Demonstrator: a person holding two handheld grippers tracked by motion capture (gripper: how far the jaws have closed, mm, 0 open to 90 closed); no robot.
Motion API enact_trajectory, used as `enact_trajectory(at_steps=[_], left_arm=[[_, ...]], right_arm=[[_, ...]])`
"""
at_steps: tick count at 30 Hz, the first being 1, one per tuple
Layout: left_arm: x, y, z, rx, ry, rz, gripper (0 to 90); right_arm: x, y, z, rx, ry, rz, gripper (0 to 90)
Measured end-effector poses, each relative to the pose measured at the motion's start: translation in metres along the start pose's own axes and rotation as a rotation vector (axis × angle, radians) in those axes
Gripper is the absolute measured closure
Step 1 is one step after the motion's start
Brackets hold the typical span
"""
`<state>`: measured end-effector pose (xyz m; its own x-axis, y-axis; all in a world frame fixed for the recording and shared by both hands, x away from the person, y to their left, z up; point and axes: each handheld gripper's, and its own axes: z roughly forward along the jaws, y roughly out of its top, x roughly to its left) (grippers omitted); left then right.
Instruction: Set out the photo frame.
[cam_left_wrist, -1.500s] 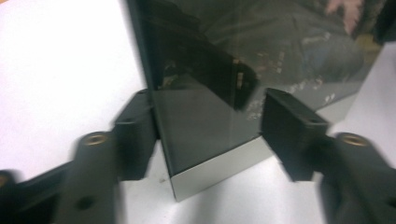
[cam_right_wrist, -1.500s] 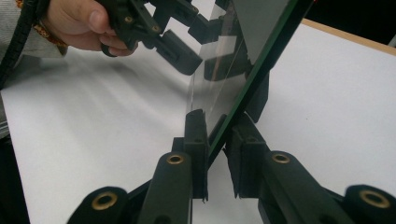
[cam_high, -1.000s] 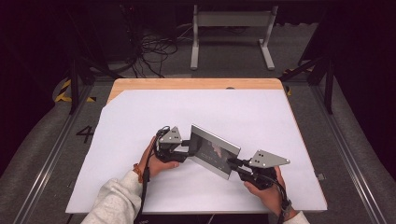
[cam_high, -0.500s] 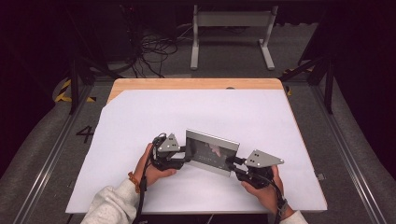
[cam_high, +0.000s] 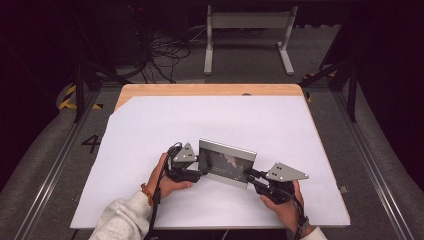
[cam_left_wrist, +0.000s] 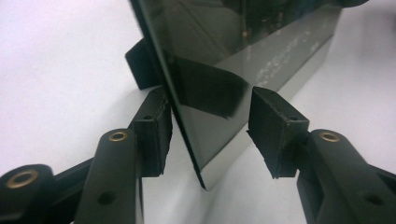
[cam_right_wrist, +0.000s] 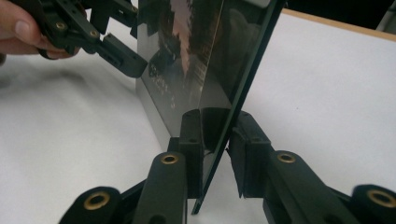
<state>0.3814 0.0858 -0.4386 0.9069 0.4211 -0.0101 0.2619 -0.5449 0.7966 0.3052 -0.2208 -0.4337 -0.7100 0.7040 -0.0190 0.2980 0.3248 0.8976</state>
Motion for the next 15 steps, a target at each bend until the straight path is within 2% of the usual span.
enact_trajectory(at_steps=[3, 7, 12, 15], left_arm=[[-0.0019, 0.0004, 0.0003, 0.003, -0.009, 0.022, 52.0], [0.0008, -0.0012, -0.0015, 0.005, -0.022, 0.019, 56.5], [-0.0047, -0.0027, -0.0044, 0.027, 0.010, 0.035, 59.9], [-0.0058, -0.0043, -0.0056, 0.031, 0.015, 0.034, 62.5]], right_arm=[[0.0002, 0.0014, -0.0010, -0.010, -0.003, -0.006, 75.9], [-0.0006, 0.0025, -0.0009, -0.003, -0.003, -0.010, 76.1], [-0.0042, 0.0048, 0.0024, 0.008, -0.012, -0.020, 75.2], [-0.0063, 0.0055, 0.0051, 0.007, -0.015, -0.033, 74.3]])
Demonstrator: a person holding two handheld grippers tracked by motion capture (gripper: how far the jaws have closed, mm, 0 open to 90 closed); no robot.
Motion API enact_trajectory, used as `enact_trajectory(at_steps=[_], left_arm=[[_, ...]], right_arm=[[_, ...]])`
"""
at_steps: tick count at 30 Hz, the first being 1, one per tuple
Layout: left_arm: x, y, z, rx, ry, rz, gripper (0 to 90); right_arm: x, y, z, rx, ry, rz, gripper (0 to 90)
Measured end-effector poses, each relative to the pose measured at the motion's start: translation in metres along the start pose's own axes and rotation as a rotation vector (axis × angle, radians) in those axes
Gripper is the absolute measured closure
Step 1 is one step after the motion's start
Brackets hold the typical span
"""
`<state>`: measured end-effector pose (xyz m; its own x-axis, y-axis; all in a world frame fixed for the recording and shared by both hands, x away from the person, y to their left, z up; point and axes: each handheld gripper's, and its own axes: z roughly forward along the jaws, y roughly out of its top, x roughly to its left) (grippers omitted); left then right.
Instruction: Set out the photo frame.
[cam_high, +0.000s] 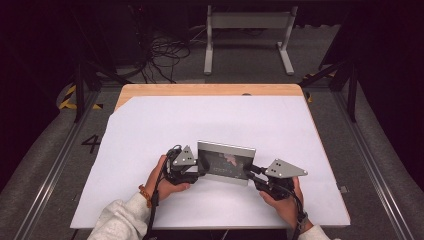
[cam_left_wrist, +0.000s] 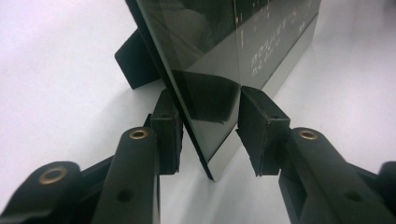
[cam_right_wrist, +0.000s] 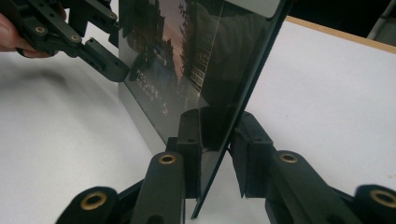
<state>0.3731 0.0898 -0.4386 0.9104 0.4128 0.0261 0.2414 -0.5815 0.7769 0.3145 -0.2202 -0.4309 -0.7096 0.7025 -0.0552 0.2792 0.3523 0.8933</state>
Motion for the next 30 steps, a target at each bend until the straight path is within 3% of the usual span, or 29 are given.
enact_trajectory(at_steps=[6, 15, 21, 30], left_arm=[[-0.005, 0.000, -0.004, 0.042, 0.041, 0.017, 65.6], [-0.008, -0.004, -0.005, 0.039, 0.068, 0.022, 67.0], [-0.013, -0.004, -0.009, 0.073, 0.103, 0.043, 70.5], [-0.015, -0.006, -0.009, 0.081, 0.101, 0.050, 71.4]], right_arm=[[-0.003, 0.002, 0.004, 0.004, -0.006, -0.020, 72.9], [-0.007, 0.003, 0.008, 0.012, -0.005, -0.024, 71.8], [-0.008, -0.001, 0.001, 0.051, -0.010, -0.035, 81.1], [-0.011, -0.001, 0.002, 0.056, 0.012, -0.023, 81.6]])
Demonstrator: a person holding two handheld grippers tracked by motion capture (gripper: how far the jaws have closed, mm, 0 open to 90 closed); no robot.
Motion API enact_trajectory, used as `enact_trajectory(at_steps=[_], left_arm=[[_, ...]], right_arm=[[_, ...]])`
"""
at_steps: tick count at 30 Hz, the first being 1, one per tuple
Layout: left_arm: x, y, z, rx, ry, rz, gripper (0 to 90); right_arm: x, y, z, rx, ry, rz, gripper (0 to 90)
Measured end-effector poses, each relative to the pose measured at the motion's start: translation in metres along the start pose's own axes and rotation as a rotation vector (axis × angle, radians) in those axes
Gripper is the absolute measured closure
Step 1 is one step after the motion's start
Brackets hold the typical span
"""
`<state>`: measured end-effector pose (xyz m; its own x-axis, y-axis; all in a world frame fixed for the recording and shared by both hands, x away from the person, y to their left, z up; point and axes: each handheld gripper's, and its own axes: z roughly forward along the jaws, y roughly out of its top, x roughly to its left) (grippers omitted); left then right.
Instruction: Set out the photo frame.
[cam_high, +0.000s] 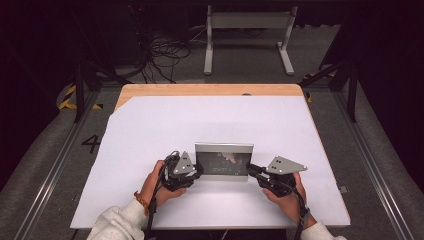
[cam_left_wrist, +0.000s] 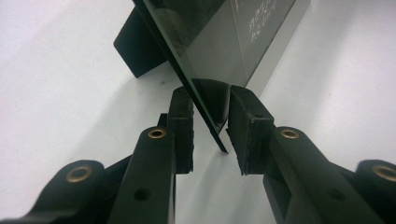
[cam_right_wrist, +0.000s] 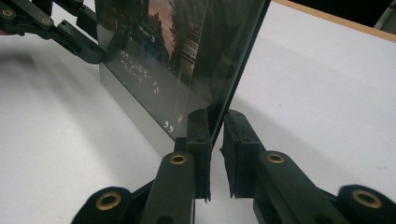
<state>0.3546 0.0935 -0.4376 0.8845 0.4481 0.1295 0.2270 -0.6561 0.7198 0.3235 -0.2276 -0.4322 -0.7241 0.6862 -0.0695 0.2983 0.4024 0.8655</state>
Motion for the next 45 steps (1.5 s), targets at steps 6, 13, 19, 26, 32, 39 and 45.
enact_trajectory(at_steps=[6, 13, 19, 26, 32, 39, 45], left_arm=[[0.001, -0.001, -0.001, 0.004, 0.006, 0.000, 71.9], [0.004, -0.004, -0.003, 0.008, 0.006, 0.001, 73.2], [0.003, -0.008, -0.004, 0.021, 0.014, 0.001, 74.1], [0.003, -0.009, -0.005, 0.019, 0.022, 0.007, 75.6], [0.004, -0.009, -0.004, 0.014, 0.014, -0.001, 75.9], [0.002, -0.010, -0.002, 0.026, 0.008, 0.005, 74.6], [0.002, -0.011, -0.007, 0.007, 0.008, 0.005, 74.7]], right_arm=[[0.000, 0.001, 0.005, -0.003, -0.010, 0.014, 80.7], [0.001, 0.004, 0.009, -0.001, -0.015, 0.019, 80.6], [0.003, 0.003, 0.009, 0.003, -0.026, 0.020, 80.9], [0.005, 0.003, 0.006, 0.009, -0.027, 0.013, 81.4], [0.005, 0.003, 0.007, 0.010, -0.025, 0.010, 81.2], [0.005, 0.002, 0.007, 0.022, -0.026, 0.000, 81.3], [0.006, 0.001, 0.002, 0.020, -0.034, -0.014, 83.2]])
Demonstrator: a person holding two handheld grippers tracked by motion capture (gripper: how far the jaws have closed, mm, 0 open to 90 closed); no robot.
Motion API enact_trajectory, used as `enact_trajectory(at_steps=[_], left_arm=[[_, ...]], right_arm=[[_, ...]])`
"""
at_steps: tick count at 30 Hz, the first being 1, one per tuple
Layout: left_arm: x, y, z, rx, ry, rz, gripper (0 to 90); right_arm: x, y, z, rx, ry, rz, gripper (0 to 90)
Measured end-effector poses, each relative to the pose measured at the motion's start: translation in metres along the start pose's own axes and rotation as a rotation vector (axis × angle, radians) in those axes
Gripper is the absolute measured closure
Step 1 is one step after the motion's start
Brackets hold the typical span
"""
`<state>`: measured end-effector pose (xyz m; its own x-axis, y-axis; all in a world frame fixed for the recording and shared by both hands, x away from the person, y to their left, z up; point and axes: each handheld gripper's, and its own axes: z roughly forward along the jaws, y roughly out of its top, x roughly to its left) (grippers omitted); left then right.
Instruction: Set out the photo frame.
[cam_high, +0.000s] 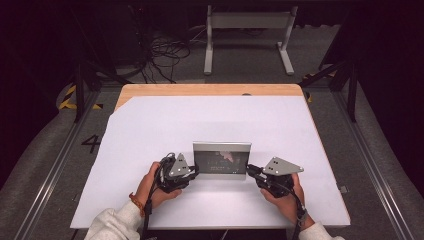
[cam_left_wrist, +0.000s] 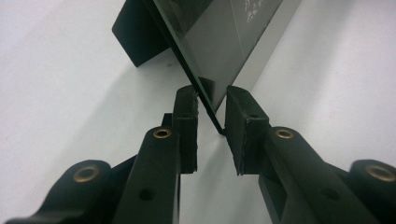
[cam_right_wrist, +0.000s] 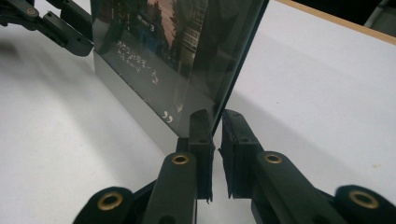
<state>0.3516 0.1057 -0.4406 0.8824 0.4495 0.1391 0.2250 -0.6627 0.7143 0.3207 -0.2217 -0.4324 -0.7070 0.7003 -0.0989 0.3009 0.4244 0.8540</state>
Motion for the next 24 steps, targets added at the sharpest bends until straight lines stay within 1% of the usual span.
enact_trajectory(at_steps=[4, 5, 7, 9, 12, 13, 16, 18, 20, 24], left_arm=[[-0.001, -0.002, -0.003, -0.003, 0.000, 0.003, 73.7], [-0.001, -0.003, -0.004, -0.004, 0.001, 0.006, 72.6], [-0.002, -0.004, -0.007, -0.005, 0.008, 0.025, 71.1], [-0.003, -0.007, -0.009, -0.011, 0.004, 0.025, 70.9], [-0.004, -0.010, -0.012, -0.012, 0.017, 0.033, 68.5], [-0.004, -0.011, -0.014, -0.020, 0.022, 0.035, 67.6], [-0.003, -0.014, -0.018, -0.028, 0.029, 0.033, 64.8], [-0.003, -0.017, -0.020, -0.035, 0.028, 0.023, 62.7], [-0.002, -0.021, -0.022, -0.036, 0.028, 0.026, 61.0], [-0.002, -0.025, -0.026, -0.041, 0.025, 0.019, 57.8]], right_arm=[[0.001, 0.000, -0.003, 0.010, 0.000, -0.020, 82.4], [0.002, 0.001, -0.004, 0.014, 0.001, -0.027, 81.3], [0.003, 0.001, -0.006, 0.018, 0.000, -0.034, 80.2], [0.005, 0.002, -0.008, 0.020, -0.003, -0.048, 79.8], [0.007, 0.002, -0.010, 0.025, -0.007, -0.063, 77.4], [0.007, 0.002, -0.010, 0.028, -0.008, -0.064, 76.7], [0.009, 0.001, -0.012, 0.040, -0.005, -0.080, 75.0], [0.009, -0.001, -0.014, 0.045, -0.004, -0.089, 73.4], [0.009, -0.004, -0.015, 0.051, -0.006, -0.092, 71.9], [0.007, -0.006, -0.018, 0.056, -0.010, -0.087, 68.1]])
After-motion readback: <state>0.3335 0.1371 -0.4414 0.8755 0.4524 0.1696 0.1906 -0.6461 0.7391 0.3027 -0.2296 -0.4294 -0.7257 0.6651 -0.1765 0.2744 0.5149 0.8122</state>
